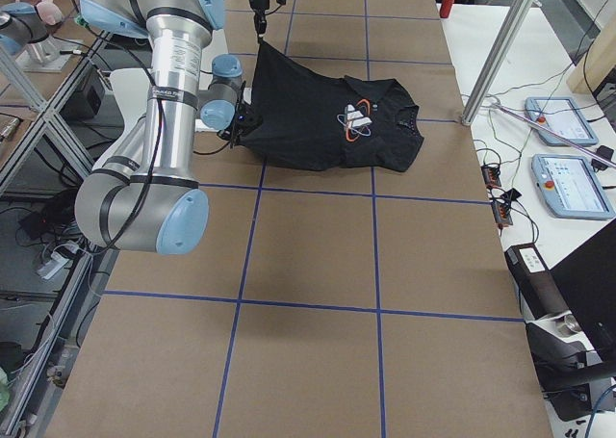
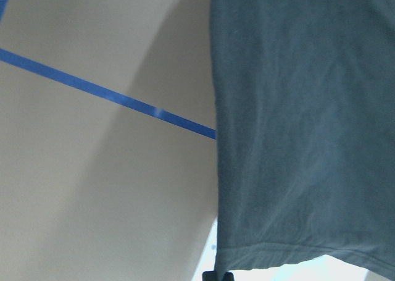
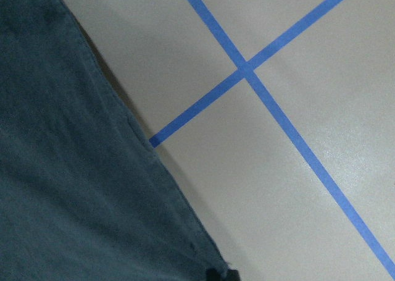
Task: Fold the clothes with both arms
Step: 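Lift the hem with both grippers and fold it toward the collar, then open both grippers to release the hem and raise them away, then grasp the folded edge nearest the right gripper and drag it toward the robot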
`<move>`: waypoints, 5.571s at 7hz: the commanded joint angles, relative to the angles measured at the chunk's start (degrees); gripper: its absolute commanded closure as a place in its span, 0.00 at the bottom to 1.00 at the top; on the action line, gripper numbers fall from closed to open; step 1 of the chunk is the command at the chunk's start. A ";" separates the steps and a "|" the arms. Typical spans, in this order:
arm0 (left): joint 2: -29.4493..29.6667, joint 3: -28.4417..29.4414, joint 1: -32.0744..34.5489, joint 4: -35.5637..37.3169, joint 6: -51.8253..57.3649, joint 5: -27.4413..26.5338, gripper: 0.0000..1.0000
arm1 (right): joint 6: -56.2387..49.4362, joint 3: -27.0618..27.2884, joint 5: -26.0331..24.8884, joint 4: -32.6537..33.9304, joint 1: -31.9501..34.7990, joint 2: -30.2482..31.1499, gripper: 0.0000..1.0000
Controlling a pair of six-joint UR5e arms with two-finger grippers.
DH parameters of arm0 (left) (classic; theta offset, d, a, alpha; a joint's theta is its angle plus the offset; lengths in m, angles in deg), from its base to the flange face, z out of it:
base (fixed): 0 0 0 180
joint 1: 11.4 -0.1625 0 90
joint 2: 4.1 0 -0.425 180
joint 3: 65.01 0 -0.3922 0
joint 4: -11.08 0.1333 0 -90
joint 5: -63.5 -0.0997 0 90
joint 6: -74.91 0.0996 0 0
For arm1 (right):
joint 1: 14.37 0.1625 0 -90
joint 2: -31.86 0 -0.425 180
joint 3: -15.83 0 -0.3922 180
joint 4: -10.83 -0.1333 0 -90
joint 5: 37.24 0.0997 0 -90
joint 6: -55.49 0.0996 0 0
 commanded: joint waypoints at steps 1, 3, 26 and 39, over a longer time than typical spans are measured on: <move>6.19 1.93 10.10 0.17 1.26 4.24 1.00 | 0.04 0.02 1.67 4.97 6.33 -5.02 1.00; 11.12 9.38 21.08 0.18 10.55 10.02 1.00 | -1.01 -6.19 5.16 26.36 16.24 -26.14 1.00; 37.86 67.09 43.45 -23.65 27.73 13.20 0.39 | -22.78 -62.79 8.36 10.38 41.00 -58.53 0.02; 33.38 57.58 43.72 -21.71 27.20 14.19 0.38 | -4.27 -37.34 0.70 4.67 24.29 -33.46 0.47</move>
